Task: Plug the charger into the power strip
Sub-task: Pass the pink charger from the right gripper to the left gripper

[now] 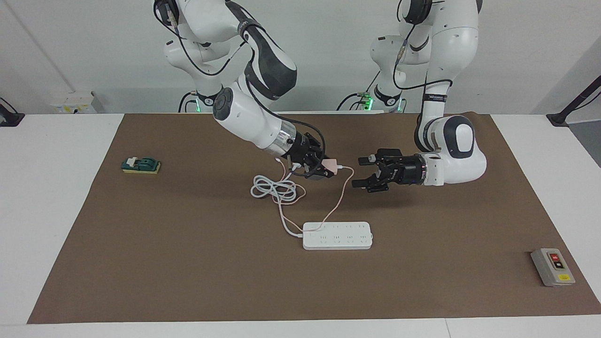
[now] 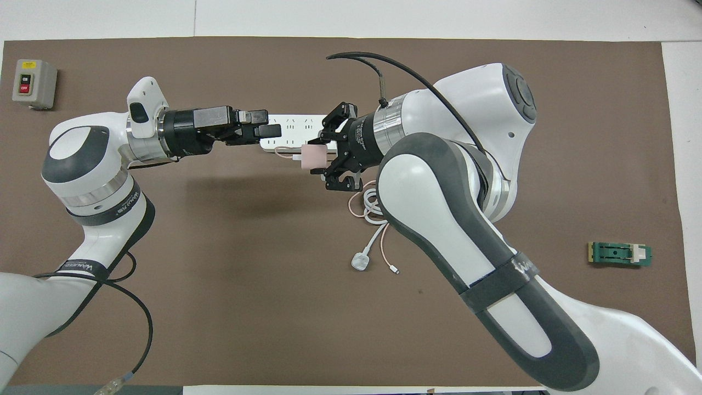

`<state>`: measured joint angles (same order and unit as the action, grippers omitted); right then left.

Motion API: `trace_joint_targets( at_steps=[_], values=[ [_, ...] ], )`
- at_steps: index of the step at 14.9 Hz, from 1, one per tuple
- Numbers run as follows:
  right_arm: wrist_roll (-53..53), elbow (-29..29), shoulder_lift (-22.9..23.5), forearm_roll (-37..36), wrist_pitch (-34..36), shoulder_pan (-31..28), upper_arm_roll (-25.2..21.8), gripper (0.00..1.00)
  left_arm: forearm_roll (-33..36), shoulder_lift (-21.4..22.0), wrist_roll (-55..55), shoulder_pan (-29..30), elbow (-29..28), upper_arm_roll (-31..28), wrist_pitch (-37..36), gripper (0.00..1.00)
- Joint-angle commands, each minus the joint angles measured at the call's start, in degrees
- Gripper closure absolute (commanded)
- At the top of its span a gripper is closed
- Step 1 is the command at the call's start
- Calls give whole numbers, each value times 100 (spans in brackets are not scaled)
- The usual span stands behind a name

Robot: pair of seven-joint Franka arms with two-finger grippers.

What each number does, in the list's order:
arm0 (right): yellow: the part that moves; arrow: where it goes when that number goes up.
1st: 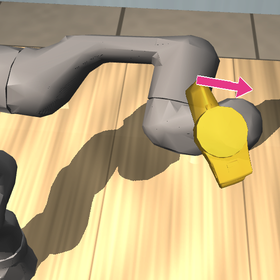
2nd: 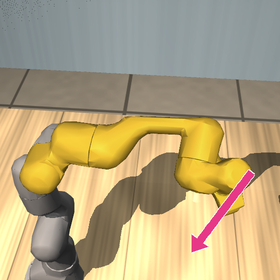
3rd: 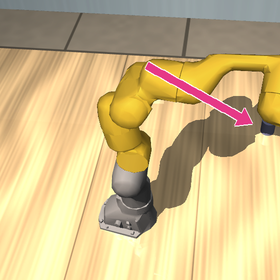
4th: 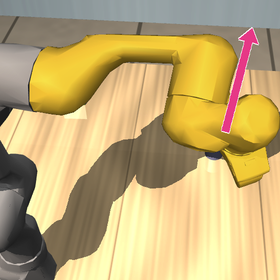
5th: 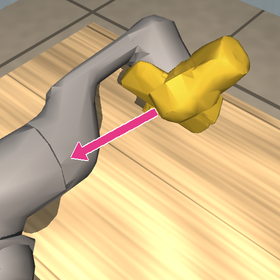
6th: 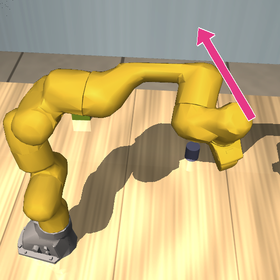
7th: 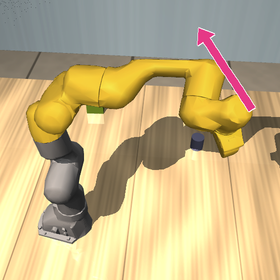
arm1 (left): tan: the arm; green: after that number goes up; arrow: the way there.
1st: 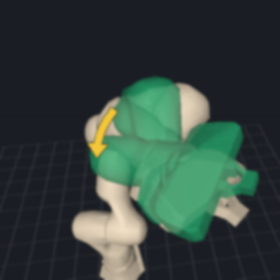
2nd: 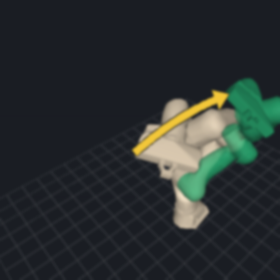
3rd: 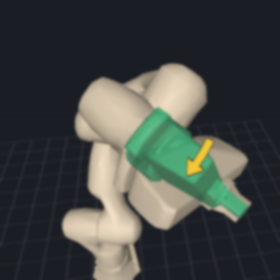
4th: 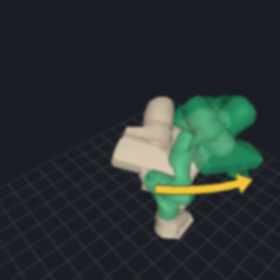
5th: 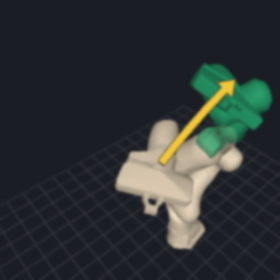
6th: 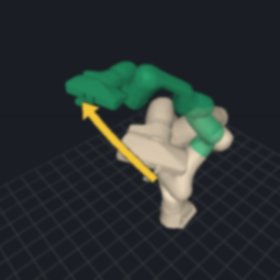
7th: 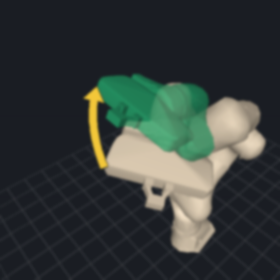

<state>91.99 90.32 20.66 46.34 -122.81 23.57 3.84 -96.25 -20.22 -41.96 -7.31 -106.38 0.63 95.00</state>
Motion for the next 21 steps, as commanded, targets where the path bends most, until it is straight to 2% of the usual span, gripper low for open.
trace_joint_targets(
  at_steps=[1, 5, 8, 17, 21],
  values=[
    [-32, -50, 17, 113, 46, -63, 20, 100, -60, -96, -67, -218, 108, -19, 220, 0],
    [-102, -59, 17, 113, 160, -107, 20, 100, -69, -96, -102, -473, 64, -10, 449, 0],
    [-111, -59, 17, 113, 178, -116, 20, 100, -60, -17, -303, -552, -216, -10, 423, 0],
    [-120, -103, 26, 121, 293, -177, 20, 100, -42, 97, -445, -421, -481, -28, 1, 0],
    [-120, -103, 17, 217, 293, -186, 20, 100, -42, 97, -445, -473, -472, -28, 36, 0]
  ],
)
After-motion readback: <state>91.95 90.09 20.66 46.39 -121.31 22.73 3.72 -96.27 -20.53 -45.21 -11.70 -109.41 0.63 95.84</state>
